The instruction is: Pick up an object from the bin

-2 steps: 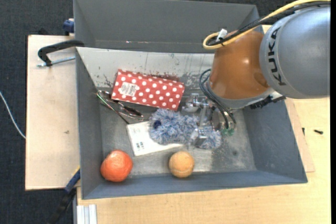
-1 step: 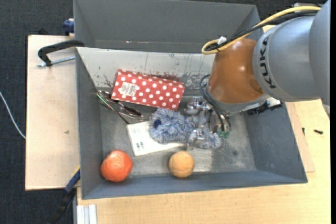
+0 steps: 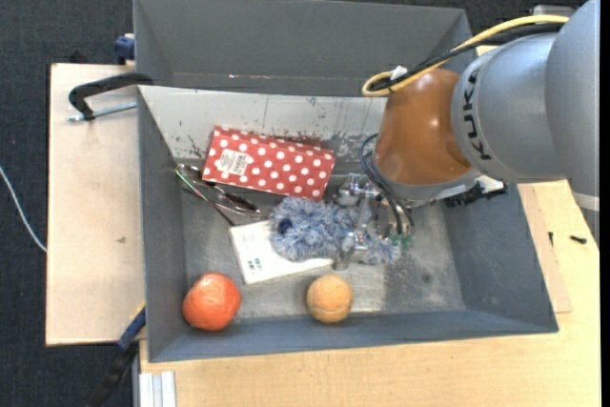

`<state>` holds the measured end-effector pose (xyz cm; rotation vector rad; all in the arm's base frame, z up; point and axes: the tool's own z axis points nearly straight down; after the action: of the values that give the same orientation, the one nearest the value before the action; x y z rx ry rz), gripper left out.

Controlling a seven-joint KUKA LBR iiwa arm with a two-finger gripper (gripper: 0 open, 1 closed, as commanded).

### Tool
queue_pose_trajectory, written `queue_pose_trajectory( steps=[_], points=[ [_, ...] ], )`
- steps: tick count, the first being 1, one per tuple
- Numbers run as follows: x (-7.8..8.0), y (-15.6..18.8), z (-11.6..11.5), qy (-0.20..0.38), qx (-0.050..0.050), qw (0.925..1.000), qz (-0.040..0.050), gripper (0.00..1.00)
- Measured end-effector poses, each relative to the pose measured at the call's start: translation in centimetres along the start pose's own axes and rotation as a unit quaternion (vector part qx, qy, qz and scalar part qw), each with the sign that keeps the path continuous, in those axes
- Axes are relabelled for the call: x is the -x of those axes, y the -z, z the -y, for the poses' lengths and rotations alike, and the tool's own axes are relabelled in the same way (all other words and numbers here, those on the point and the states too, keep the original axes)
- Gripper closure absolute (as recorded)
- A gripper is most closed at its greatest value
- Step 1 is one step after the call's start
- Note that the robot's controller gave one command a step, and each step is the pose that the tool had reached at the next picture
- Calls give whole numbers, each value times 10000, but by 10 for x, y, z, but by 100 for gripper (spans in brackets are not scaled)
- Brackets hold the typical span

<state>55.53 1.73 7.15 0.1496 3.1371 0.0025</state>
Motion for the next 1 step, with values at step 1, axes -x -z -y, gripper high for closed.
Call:
queue_pose_trajectory(
  steps=[1],
  points=[
    [0, 1, 0, -404, 4, 9992, 8, 0]
  ],
)
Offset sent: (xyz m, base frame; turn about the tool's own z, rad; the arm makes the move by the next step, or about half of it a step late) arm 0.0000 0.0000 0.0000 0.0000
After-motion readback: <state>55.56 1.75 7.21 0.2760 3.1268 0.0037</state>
